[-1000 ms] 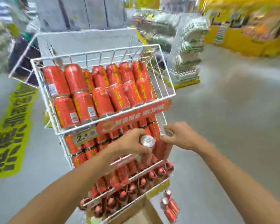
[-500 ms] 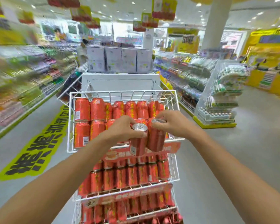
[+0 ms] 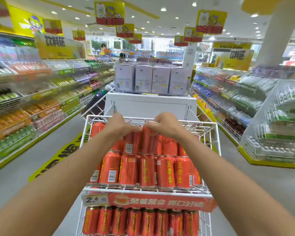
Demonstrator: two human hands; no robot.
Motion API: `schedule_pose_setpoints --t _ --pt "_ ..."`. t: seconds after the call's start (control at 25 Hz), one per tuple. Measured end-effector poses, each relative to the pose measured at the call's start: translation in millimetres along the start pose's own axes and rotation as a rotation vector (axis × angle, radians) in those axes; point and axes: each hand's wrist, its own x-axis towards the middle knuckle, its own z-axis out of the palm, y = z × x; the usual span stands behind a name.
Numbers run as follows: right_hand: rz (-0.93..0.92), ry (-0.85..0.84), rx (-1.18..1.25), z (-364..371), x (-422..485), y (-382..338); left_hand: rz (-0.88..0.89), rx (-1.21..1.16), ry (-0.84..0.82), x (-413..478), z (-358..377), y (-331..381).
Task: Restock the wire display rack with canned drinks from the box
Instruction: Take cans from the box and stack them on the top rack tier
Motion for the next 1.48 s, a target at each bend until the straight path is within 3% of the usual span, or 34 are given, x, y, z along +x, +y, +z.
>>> schedule_pose_setpoints --t 0.16,0.36,0.8,1.24,1.48 --pt "0.053 -0.001 0.071 28.4 9.7 12.0 -0.091 0.0 0.178 12.2 11.7 -9.4" --pt "0.1 0.044 0.111 38.8 6.1 23.0 -0.179 0.261 0.366 2.3 26.0 3.9" --pt "0.066 0.124 0.141 61.2 -15.9 40.5 -0.074 0.441 0.384 -6.9 47.7 -0.9" --pt "0.146 0.028 0.105 53.0 -8.9 34.7 -0.085 0.375 0.369 -7.9 45.6 -9.0" --pt "0.07 -0.109 0.092 30.1 -13.0 39.0 0.035 0.355 0.277 -31.9 32.4 -7.0"
